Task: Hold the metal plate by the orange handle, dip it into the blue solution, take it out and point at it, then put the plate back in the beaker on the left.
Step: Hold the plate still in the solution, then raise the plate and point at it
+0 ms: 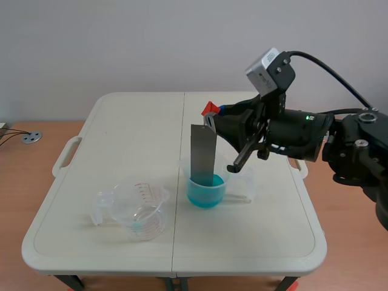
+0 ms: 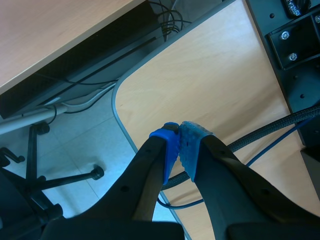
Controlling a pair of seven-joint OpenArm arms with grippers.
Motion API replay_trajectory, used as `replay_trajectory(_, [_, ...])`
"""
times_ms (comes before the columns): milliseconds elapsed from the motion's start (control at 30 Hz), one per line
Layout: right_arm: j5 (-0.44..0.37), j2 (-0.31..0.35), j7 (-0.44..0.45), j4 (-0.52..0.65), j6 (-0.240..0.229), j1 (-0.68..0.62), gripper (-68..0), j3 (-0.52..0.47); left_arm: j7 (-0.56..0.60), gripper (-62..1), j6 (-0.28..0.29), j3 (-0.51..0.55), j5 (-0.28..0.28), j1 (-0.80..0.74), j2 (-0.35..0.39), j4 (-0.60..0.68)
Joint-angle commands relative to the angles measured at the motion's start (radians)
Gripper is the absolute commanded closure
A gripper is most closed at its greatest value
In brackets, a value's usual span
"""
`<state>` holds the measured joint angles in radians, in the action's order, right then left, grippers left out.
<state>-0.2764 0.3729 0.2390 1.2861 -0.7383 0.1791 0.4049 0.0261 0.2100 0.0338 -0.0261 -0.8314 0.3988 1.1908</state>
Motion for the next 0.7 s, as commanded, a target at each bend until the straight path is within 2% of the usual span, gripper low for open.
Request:
replay_trajectory(0, [-0.015,0.024,0.021,0.042,-0.007,0.015,-1.3,-0.014,0.002,-1.5,-0.001,0.004,0.003,-0.010,-0.005,0.012])
replay_trajectory(433, [-0.018,0.093,0.023,0.173,-0.007,0.014,-1.3,-0.014,0.008,-1.5,-0.002,0.008,0.003,-0.002,-0.004,0.013])
replay_trajectory(667, [-0.019,0.118,0.022,0.238,-0.007,0.014,-1.3,-0.014,0.094,-1.5,-0.002,0.125,0.003,0.001,-0.004,0.051])
